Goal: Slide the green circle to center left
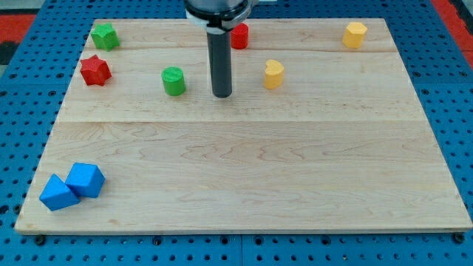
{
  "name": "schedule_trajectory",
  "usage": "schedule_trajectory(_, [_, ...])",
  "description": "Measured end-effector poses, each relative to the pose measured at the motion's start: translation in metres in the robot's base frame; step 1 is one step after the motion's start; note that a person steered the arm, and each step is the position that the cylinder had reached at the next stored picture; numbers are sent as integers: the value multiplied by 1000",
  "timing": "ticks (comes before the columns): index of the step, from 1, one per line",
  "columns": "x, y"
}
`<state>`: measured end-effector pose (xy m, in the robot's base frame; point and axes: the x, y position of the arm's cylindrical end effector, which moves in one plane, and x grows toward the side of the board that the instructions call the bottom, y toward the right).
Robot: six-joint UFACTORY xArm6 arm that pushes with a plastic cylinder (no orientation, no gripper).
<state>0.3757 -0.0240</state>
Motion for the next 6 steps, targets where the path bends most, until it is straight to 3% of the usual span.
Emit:
schedule_trajectory(2, [-12, -94])
schedule_trajectory(4, [-30, -95])
schedule_trajectory(6, [-20, -184])
